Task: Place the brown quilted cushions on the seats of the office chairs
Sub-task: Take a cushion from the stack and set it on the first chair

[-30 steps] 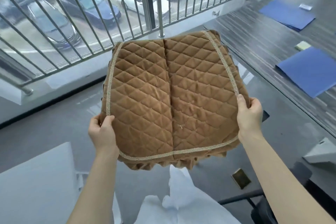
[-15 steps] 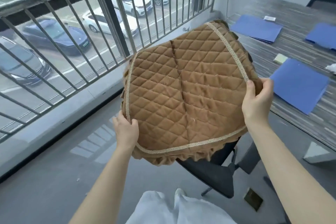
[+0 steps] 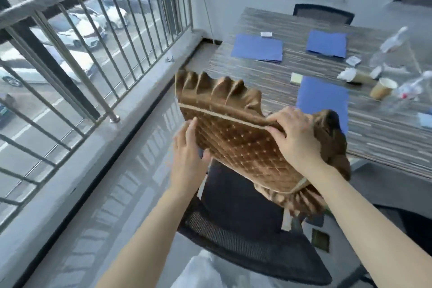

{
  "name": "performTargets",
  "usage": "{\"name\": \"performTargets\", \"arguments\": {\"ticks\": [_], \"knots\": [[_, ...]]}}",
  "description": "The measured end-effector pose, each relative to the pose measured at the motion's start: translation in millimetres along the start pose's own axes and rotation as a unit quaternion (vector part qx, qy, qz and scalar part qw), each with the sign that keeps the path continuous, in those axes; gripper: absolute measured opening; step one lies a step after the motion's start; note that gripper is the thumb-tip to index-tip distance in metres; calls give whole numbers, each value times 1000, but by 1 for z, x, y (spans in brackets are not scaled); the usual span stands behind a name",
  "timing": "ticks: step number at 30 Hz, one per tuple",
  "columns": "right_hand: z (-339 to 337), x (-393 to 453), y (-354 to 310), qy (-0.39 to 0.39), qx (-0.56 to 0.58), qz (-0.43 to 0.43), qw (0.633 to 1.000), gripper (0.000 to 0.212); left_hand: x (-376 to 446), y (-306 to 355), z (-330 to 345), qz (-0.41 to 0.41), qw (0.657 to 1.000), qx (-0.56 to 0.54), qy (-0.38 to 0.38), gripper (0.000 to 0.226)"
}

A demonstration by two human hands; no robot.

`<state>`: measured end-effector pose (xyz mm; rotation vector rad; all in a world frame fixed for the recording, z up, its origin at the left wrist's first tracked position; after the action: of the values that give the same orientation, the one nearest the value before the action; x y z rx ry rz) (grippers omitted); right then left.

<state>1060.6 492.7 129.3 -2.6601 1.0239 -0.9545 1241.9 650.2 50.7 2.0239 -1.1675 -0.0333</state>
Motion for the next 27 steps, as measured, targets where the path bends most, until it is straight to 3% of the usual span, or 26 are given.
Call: {"name": "performTargets", "arguments": {"ticks": [2, 3, 5, 8, 12, 15, 17, 20, 23, 25, 27], "knots": [[7, -5, -9, -1, -43, -21, 999, 12, 25, 30, 4, 135, 989, 52, -19, 86], [9, -7, -11, 2, -62, -25, 998, 13, 37, 41, 20, 184, 978, 71, -68, 86], [11, -10, -19, 6, -69, -49, 996, 15, 44, 52, 49, 215, 958, 104, -160, 68], [5, -11, -12, 18, -31, -43, 998, 12, 50, 57, 75, 177, 961, 72, -200, 26], [-8, -16, 29, 50, 72, 102, 991, 18, 54, 41, 93, 74, 977, -12, -201, 14], [12, -46, 74, -13, 109, 238, 965, 26, 57, 26, 107, -1, 969, -84, -230, 13], [38, -81, 115, -91, 132, 346, 924, 28, 61, 23, 113, -52, 955, -149, -251, 18], [70, -143, 172, -175, 177, 515, 820, 33, 71, 20, 110, -100, 937, -194, -274, 20], [91, -191, 219, -232, 176, 627, 723, 48, 84, 19, 105, -153, 914, -271, -262, 13], [100, -211, 236, -236, 230, 694, 640, 72, 92, 14, 99, -185, 896, -325, -238, 11], [103, -216, 248, -186, 324, 737, 563, 94, 98, 8, 95, -205, 877, -377, -217, 23]]}}
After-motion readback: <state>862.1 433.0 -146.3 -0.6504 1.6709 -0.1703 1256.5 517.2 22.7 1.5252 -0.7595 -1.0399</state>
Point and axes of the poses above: each hand's wrist, its own x-axis towards the middle knuckle, its own z-axis out of the palm, y = z × x, the point moved 9 cm from there along x, towards the middle knuckle, and after that the axes turned 8 degrees about z, right-handed, at the moved point
